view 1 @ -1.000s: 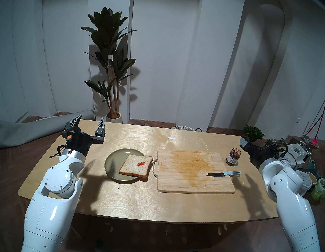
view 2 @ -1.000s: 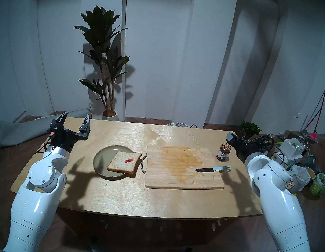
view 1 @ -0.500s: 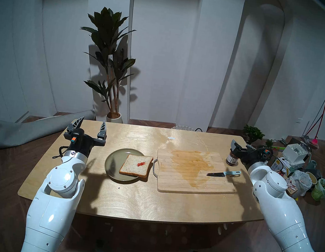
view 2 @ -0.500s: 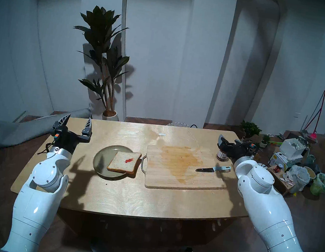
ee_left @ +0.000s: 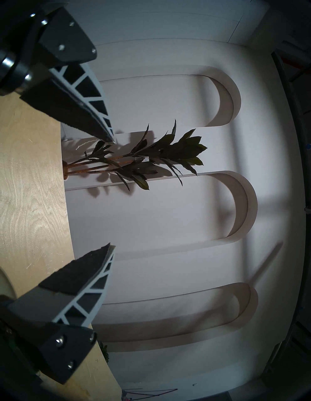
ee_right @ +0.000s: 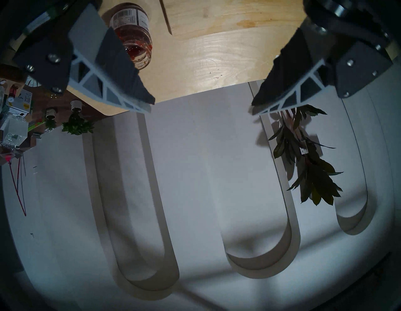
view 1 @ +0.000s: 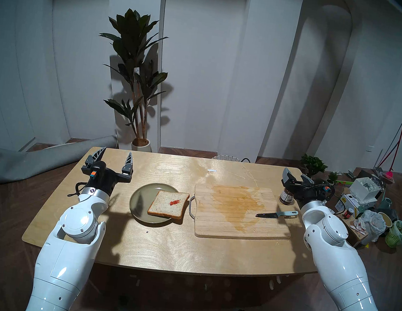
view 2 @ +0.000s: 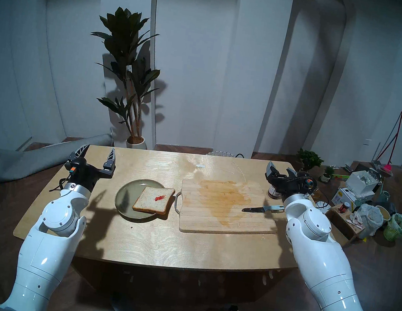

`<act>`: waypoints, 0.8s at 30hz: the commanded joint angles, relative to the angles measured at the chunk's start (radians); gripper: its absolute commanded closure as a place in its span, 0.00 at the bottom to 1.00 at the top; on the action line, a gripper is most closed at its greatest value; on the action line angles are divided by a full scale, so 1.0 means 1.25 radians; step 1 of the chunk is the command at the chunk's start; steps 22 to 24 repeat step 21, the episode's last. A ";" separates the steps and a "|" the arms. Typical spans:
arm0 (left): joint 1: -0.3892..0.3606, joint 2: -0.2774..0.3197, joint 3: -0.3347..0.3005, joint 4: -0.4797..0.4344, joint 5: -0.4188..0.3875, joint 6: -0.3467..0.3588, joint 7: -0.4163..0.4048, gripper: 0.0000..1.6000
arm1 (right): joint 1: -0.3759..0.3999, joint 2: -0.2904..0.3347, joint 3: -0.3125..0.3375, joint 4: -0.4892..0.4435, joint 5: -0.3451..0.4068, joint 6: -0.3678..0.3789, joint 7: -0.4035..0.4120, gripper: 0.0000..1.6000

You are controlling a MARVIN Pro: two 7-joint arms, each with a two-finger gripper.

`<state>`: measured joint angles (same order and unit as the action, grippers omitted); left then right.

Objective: Spread jam over the slice of bread with the knife

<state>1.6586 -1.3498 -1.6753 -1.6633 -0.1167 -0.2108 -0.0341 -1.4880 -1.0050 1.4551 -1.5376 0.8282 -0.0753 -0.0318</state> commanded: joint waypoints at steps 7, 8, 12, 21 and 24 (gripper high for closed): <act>-0.011 0.013 -0.008 -0.025 -0.014 0.031 -0.017 0.00 | 0.009 -0.005 0.007 -0.017 0.028 0.021 0.002 0.00; -0.011 0.013 -0.008 -0.025 -0.014 0.031 -0.018 0.00 | 0.009 -0.005 0.007 -0.017 0.028 0.022 0.002 0.00; -0.011 0.013 -0.008 -0.026 -0.015 0.033 -0.019 0.00 | 0.009 -0.006 0.008 -0.017 0.029 0.024 0.003 0.00; -0.011 0.013 -0.009 -0.026 -0.015 0.034 -0.020 0.00 | 0.009 -0.006 0.008 -0.017 0.030 0.024 0.003 0.00; -0.011 0.013 -0.009 -0.026 -0.015 0.034 -0.020 0.00 | 0.009 -0.006 0.008 -0.017 0.030 0.024 0.003 0.00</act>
